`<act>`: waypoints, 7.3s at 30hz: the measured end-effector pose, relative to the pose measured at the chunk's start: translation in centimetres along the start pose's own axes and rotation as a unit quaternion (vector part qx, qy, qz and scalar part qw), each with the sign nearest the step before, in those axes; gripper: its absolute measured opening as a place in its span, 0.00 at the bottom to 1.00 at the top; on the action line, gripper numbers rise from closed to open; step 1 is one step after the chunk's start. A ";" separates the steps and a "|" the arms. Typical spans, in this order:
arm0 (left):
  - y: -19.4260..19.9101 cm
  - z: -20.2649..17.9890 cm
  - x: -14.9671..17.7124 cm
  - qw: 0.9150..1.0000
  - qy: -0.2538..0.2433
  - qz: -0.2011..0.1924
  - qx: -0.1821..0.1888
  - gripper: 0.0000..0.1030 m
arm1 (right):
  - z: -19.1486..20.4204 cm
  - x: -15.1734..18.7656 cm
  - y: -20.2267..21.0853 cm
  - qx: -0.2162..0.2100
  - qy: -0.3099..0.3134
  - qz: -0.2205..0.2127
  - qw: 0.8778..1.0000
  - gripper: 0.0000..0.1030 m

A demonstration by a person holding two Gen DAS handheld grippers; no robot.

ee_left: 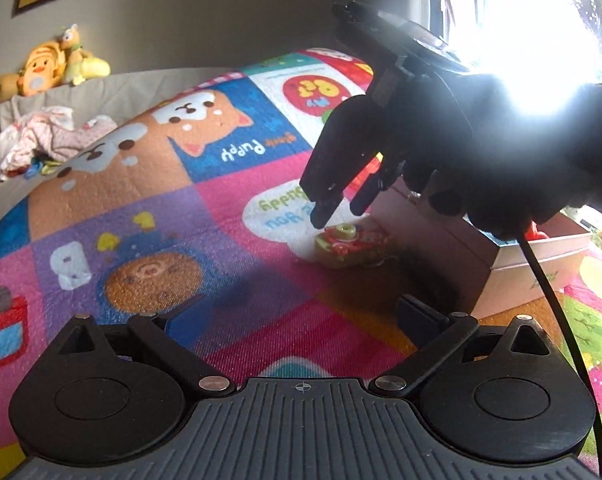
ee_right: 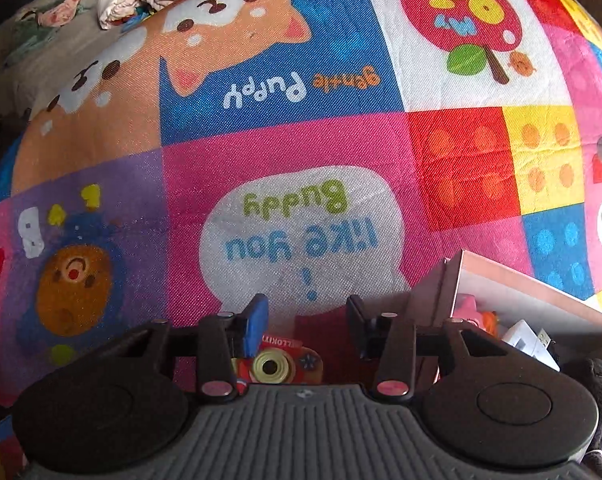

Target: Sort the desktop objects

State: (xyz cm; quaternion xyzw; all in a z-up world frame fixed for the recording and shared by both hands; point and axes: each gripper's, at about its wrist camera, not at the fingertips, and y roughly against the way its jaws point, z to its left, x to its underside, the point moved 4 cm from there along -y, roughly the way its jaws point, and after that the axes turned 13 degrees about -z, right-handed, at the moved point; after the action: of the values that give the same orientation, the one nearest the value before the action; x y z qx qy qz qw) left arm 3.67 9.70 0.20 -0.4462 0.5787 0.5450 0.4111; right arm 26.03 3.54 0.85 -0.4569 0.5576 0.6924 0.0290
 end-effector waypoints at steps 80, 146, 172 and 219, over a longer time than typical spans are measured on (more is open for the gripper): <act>-4.2 -14.0 2.3 0.978 -0.066 0.133 0.143 1.00 | -15.2 27.2 19.4 0.086 -0.230 -0.200 0.949 1.00; -2.8 -7.7 1.8 0.991 -0.103 0.084 -0.016 0.78 | -8.5 25.2 17.6 0.030 -0.097 -0.165 0.981 1.00; -2.1 -3.5 1.0 0.993 -0.090 0.071 -0.033 0.89 | -7.9 25.3 17.4 0.045 -0.075 -0.152 0.984 1.00; 3.5 -7.7 2.5 0.996 -0.012 0.081 0.027 0.65 | -8.6 23.2 17.2 0.148 -0.053 -0.168 0.973 1.00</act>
State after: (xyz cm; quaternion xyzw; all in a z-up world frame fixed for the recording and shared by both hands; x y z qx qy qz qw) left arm -0.29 1.92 -0.74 -0.3802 0.6225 0.5660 0.3842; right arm 8.27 -20.65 -1.40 -0.4975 0.5669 0.6107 0.2411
